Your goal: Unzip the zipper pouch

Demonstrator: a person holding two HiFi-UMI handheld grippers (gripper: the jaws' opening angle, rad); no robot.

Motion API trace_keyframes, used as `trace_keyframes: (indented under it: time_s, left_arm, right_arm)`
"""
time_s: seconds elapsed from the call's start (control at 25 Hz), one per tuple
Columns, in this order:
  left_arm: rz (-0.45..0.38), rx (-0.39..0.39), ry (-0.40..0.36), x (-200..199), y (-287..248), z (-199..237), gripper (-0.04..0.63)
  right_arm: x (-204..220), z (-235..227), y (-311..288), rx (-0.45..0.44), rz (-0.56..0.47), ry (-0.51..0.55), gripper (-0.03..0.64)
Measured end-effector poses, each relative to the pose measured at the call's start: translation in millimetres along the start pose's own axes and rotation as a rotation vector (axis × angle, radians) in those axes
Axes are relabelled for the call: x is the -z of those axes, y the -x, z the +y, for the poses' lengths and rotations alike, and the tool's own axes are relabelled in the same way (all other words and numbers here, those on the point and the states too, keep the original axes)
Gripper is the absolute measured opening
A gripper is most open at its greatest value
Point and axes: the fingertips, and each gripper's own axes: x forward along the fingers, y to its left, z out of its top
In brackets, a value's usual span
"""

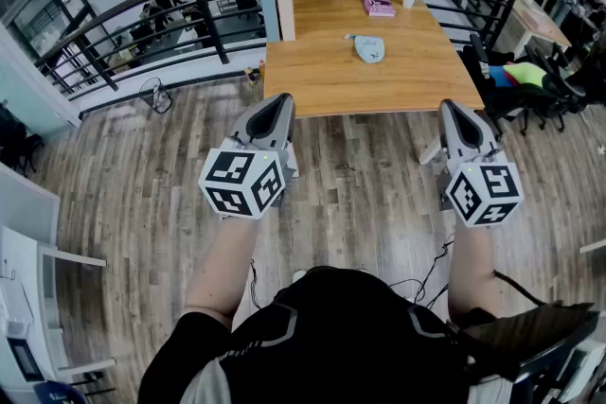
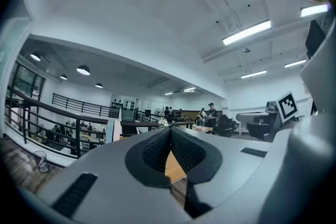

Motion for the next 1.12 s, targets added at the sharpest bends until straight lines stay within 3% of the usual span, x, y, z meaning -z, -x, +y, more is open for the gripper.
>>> trace_keyframes:
  time_s: [0.68,1.12]
  left_arm:
    - [0.013,0.017,-0.034,2.9,-19.9,-26.6,0.029]
    - [0.003,0.018,-0.107,-2.8,-28.2,-49.4,0.032]
  right_arm:
    - [-2.9,-19.0,5.0,-0.031,-0.031,-0.025,0.009]
    - [-3.0,-30.4,5.7,-0.057,-0.038,-0.014,0.009]
